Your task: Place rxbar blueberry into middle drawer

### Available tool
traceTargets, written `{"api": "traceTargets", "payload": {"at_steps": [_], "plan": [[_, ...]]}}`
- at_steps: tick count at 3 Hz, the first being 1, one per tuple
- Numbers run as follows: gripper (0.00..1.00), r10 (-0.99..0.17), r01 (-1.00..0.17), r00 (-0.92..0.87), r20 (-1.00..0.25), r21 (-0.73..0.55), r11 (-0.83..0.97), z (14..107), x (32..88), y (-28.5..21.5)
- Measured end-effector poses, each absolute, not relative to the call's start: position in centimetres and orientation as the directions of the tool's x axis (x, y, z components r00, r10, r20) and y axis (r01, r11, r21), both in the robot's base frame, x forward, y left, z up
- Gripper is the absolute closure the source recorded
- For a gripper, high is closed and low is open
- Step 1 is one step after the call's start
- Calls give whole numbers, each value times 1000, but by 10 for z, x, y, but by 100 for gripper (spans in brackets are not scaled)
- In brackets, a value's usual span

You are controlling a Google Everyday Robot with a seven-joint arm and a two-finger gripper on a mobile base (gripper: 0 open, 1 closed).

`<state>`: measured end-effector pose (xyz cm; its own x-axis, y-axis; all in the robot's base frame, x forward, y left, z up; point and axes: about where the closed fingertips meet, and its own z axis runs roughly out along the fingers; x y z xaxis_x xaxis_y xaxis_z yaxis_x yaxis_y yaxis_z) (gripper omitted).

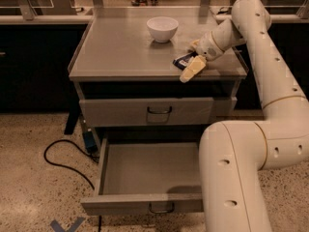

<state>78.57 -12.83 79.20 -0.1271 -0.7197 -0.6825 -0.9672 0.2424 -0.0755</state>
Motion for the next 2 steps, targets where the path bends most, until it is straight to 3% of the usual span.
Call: {"api": "traceTargets", "payload": {"at_steps": [2], "plan": [[65,-720,-967,-127,-682,-75,242,797,783,-130]]}}
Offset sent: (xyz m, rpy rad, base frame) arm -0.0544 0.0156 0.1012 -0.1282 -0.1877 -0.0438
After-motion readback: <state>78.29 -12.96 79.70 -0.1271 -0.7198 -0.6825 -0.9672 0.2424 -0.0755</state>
